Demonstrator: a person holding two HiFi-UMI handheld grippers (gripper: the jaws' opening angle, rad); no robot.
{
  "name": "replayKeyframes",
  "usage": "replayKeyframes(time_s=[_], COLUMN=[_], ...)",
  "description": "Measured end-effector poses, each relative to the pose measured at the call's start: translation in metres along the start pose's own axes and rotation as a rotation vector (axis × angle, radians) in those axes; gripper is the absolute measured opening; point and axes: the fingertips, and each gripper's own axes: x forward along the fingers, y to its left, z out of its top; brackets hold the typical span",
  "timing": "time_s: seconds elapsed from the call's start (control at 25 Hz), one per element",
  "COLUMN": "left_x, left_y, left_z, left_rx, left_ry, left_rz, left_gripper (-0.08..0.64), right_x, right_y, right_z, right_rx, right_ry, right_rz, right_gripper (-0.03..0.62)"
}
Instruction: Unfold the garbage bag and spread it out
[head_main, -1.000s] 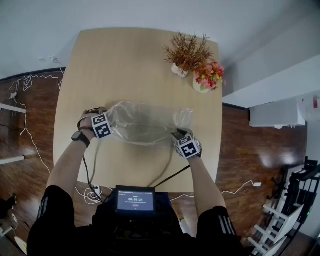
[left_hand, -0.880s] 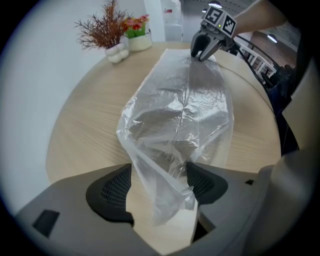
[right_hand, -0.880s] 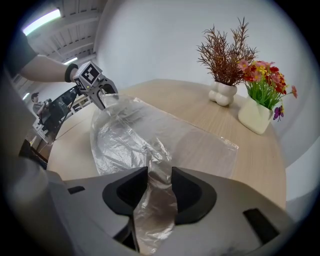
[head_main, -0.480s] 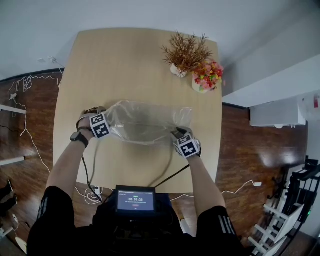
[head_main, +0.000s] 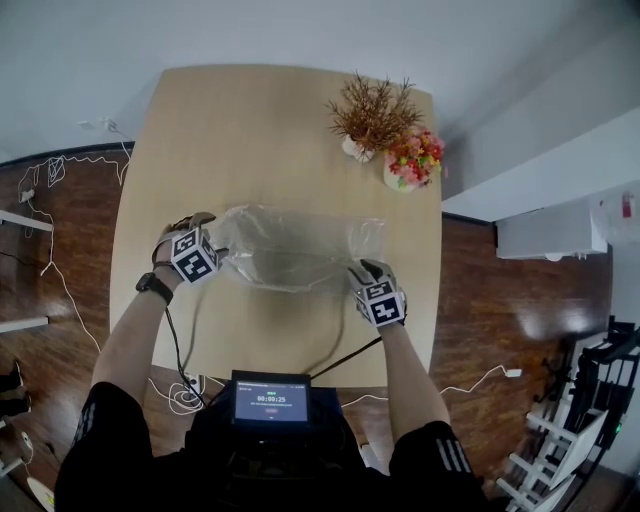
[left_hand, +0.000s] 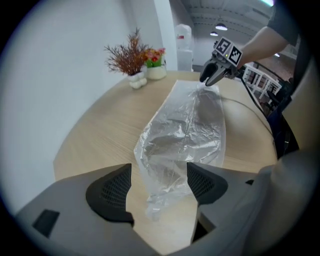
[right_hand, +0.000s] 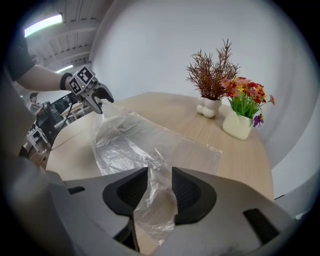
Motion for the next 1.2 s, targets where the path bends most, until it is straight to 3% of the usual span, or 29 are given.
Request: replayKeyframes(time_s=[0.2,0.44,0.64,0.8,1.2], left_x=[-0.02,-0.051,-0.077,-0.102,-0.151], left_y=[-0.005,-0.021,-0.036,-0.05,-0.091], left_z=[0.015,0.026,0.026,0.031,0.044], left_rx=[-0.019,-0.051,-0.086,-0.108,-0.172], left_ry=[-0.081,-0.2,-0.292,-0.364,-0.517], left_rz=[0.008,0.025,0.04,0.045,0.049], left_gripper=[0.356,0.356,0.356,0.356,0.356], right_x=[-0.017,-0.061,-0.11,-0.145,-0.215], right_y=[0.008,0.017,0.032,0.046,0.079], right_z=[0.01,0.035,0.062,0.071,0.086], right_rx=[0.009,0.029,0.142,0.149,0.162], right_ry=[-0.049,-0.188,-0.338,-0.399,-0.533], right_rz=[-0.028,-0.076,-0.107,-0.144,-0.137], right_gripper=[0.179,0.184,0.184,0.184,0.17])
